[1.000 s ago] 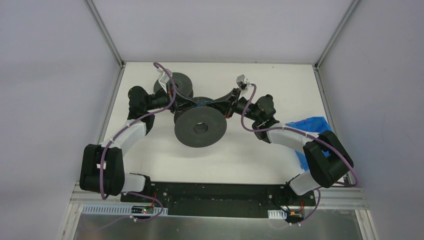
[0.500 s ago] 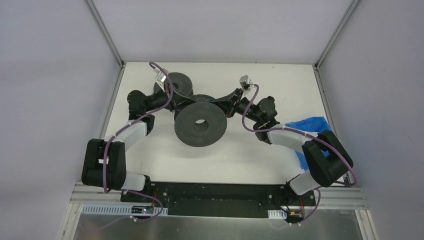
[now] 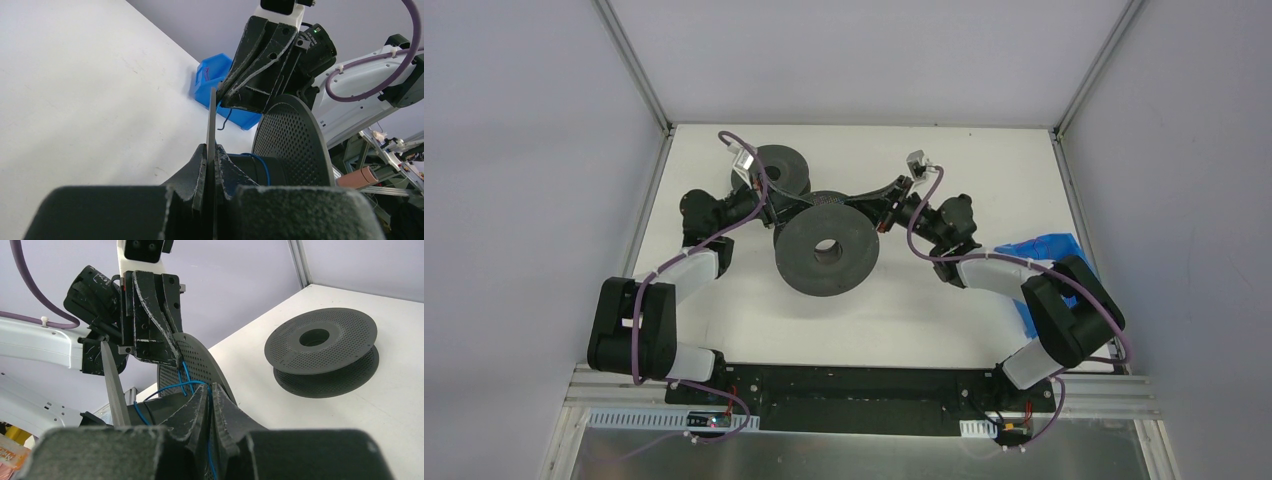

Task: Wrap the cables
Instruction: Wrap the cable around the cable reel.

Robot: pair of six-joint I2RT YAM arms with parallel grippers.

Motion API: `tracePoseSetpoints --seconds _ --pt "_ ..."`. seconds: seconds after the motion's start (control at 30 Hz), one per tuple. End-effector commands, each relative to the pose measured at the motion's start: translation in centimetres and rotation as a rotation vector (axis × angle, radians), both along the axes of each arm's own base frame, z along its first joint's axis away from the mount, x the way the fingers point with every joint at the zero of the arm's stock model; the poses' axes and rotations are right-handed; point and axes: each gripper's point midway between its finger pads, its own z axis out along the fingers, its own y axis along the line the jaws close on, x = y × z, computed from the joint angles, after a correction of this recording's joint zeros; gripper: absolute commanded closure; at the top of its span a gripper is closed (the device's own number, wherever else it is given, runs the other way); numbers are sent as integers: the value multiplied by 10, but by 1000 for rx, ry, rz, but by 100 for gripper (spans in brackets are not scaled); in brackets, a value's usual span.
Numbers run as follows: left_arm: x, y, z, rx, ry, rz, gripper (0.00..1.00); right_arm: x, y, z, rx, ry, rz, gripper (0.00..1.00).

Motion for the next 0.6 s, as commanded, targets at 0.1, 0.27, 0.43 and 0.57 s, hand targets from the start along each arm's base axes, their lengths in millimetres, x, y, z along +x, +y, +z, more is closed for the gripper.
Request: tracePoseSetpoints --seconds 0.1,0.27,0.43,0.57 --pt "18 6 55 -143 -114 133 100 -32 12 -17 -22 43 111 90" --pt "20 5 54 -140 -114 127 100 -34 9 -18 -18 63 100 87" --pt "20 5 52 -134 -110 121 100 -34 4 -17 -13 69 84 81" --pt "20 4 52 -132 -113 118 100 -34 1 -15 -7 73 75 78"
